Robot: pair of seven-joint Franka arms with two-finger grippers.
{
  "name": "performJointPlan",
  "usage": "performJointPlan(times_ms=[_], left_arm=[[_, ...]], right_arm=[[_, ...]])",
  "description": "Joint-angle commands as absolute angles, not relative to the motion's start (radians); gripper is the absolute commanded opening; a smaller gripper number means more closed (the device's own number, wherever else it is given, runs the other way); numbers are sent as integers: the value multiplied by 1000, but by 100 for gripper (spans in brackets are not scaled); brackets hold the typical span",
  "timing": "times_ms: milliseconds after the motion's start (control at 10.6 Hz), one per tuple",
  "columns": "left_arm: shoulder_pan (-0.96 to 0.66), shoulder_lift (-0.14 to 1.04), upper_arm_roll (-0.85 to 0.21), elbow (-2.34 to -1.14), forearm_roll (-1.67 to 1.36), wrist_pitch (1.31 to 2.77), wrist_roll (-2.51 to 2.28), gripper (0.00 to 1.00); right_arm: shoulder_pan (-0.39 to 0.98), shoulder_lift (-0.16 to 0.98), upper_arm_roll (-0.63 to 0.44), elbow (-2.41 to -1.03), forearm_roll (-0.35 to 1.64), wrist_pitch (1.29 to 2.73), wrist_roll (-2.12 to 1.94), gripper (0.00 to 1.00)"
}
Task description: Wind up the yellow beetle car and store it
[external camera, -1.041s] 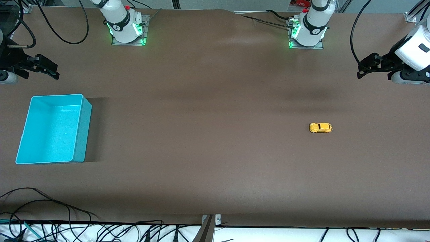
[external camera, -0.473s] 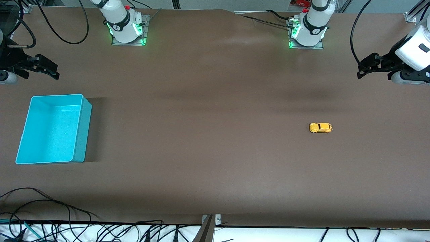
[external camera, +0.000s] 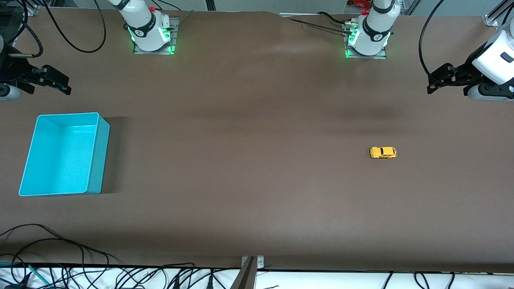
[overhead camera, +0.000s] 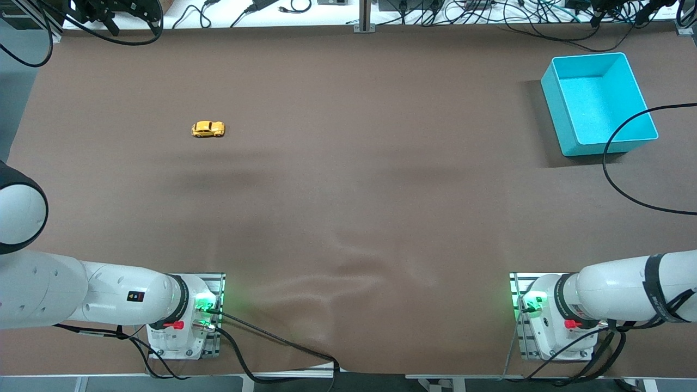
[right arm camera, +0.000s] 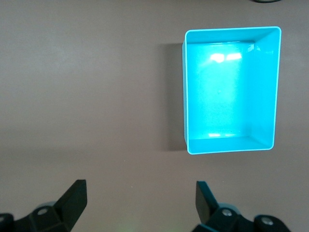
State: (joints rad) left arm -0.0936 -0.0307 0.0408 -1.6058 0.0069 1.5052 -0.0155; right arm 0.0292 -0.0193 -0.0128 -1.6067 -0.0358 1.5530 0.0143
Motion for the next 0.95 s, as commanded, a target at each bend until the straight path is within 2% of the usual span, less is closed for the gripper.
performJointPlan(times_ms=[0, 473, 851], left_arm=[[-92, -20, 35, -1580, 18, 1485, -21, 100], [-81, -12, 37, -1598, 23, 1493, -18, 100], [-55, 34, 40, -1652, 26, 1583, -15, 100]], right_arm=[[29, -20, -12, -1586, -28, 1531, 12, 100], [29, -20, -12, -1585, -28, 1531, 12, 100], [29, -20, -12, -1586, -29, 1531, 12, 100]])
